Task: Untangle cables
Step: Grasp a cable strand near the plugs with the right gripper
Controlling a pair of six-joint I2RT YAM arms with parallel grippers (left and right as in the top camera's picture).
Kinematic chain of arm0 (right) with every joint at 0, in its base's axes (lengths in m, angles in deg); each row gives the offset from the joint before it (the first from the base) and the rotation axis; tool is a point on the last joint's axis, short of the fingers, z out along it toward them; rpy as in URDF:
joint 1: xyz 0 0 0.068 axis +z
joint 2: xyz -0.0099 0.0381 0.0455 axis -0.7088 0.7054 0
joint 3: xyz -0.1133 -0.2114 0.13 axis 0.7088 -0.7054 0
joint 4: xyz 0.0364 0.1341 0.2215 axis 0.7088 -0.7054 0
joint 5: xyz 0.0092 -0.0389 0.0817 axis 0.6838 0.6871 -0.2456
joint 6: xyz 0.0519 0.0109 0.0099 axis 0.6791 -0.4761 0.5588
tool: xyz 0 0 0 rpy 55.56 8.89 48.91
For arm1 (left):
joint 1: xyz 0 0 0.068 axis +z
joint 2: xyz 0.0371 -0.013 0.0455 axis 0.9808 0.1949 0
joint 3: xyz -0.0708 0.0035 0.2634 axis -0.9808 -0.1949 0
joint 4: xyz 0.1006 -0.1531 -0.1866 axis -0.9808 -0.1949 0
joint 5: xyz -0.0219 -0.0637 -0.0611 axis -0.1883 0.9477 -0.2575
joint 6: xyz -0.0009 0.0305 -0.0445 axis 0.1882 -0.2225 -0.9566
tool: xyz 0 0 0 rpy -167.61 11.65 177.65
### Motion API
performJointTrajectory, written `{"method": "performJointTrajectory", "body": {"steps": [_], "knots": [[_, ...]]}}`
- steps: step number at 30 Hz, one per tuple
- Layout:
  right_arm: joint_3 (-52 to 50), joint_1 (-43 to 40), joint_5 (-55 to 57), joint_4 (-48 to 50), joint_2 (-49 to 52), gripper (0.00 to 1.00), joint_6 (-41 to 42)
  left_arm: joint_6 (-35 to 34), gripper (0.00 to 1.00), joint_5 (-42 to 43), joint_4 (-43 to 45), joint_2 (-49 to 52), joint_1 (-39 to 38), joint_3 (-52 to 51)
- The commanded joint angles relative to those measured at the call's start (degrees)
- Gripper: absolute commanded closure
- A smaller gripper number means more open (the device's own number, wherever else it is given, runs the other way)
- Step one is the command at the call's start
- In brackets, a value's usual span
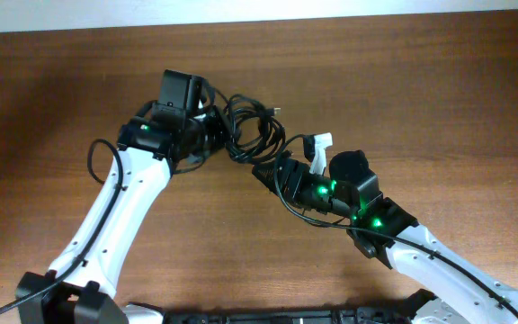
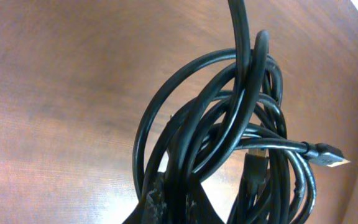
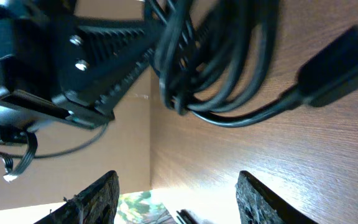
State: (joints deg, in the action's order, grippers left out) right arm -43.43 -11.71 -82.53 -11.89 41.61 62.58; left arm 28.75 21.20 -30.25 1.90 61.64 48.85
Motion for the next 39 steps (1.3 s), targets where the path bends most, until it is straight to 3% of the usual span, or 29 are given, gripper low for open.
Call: {"method": "performJointTrajectory", "body": {"steps": [1,9,12,16,24,26,28,30,35,39], "knots": [[0.15,0.26,3.48,3.26,0.42,0.43,0.28,-15.52,1.0,-6.29,-2.4,-0.09,-1.77,0.26],[0.15,0.26,11.63,5.49,2.56,0.46,0.28,-12.15,1.0,-6.29,-2.51,-0.09,-7.23,0.26],[0.15,0.24,13.44,6.49,4.24,0.47,0.48,-6.45,1.0,-6.29,-2.51,-0.09,-9.38,0.26],[0.15,0.22,13.44,8.04,5.4,0.57,0.46,4.04,1.0,-6.27,-2.51,-0.09,-11.82,0.26],[0.15,0.2,16.39,7.98,5.4,0.59,0.46,19.04,1.0,-0.35,-1.66,-0.09,-12.24,0.26],[0.15,0.2,16.37,7.06,5.44,0.63,0.48,19.32,1.0,-0.35,-1.11,-0.09,-12.24,0.26],[0.15,0.2,16.33,5.03,5.46,0.83,0.46,19.3,1.0,-0.39,0.5,-0.09,-12.24,0.26],[0.15,0.2,15.15,3.65,5.44,0.96,0.42,19.3,1.0,-0.59,2.43,-0.09,-12.24,0.26],[0.15,0.2,8.52,5.14,5.42,0.96,-6.25,17.25,1.0,-9.6,3.26,-0.09,-12.04,0.26],[0.15,0.13,-5.95,5.7,5.38,0.96,-15.19,6.58,1.0,-22.82,2.25,-0.09,-10.45,0.26]]}}
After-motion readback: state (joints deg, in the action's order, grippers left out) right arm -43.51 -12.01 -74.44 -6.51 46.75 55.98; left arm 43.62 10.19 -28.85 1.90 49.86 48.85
